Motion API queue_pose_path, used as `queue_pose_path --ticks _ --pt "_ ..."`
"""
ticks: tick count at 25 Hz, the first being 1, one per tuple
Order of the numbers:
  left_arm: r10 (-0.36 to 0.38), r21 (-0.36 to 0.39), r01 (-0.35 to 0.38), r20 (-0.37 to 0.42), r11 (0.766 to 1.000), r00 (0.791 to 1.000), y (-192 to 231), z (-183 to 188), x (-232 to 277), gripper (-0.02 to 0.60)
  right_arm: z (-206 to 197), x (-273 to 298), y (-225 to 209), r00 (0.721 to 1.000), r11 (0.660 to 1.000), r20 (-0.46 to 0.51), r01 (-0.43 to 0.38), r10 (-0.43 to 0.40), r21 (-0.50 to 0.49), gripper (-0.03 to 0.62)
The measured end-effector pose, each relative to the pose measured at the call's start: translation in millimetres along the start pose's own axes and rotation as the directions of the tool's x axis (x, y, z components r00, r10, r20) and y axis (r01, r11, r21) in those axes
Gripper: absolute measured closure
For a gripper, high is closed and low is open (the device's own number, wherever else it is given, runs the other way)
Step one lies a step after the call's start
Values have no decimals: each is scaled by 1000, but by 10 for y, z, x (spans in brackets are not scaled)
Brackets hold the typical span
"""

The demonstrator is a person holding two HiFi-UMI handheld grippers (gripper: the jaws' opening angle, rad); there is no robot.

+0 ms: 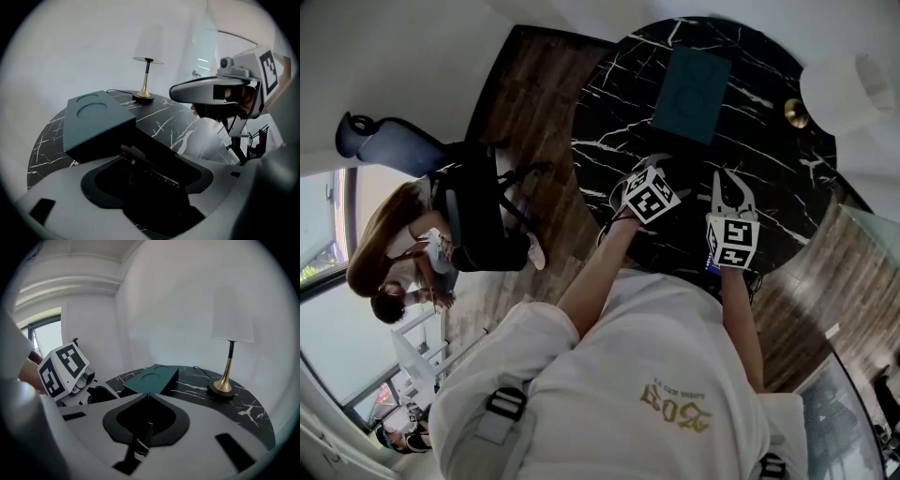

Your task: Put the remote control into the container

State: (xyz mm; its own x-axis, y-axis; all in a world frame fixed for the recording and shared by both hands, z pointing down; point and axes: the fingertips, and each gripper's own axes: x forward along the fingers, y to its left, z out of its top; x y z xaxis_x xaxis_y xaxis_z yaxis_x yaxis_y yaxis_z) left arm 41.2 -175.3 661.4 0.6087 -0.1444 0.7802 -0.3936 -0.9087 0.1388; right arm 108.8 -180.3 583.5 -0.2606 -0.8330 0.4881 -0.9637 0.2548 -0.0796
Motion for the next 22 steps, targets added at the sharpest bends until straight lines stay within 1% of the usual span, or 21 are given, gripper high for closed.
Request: queue_pose_path --ticks 4,14,20,21,22 --pt "12 -37 -11 24 999 1000 75 49 -44 264 -12 11 -23 1000 1000 -1 3 -3 3 582" --pt "1 -50 0 29 999 1000 29 13 5 264 6 -8 -25 1000 1000 3 -5 5 2 582" --pt "10 -64 -7 36 998 999 36 -19 -18 265 22 -26 -2 1000 1000 10 -8 8 -1 582" --pt "4 -66 -2 28 998 1000 29 -28 -29 290 27 -30 2 1000 1000 11 -9 9 -2 582" --pt "-5 -71 7 21 997 1000 15 -37 -43 408 30 -35 7 1000 1000 12 -9 9 -3 582"
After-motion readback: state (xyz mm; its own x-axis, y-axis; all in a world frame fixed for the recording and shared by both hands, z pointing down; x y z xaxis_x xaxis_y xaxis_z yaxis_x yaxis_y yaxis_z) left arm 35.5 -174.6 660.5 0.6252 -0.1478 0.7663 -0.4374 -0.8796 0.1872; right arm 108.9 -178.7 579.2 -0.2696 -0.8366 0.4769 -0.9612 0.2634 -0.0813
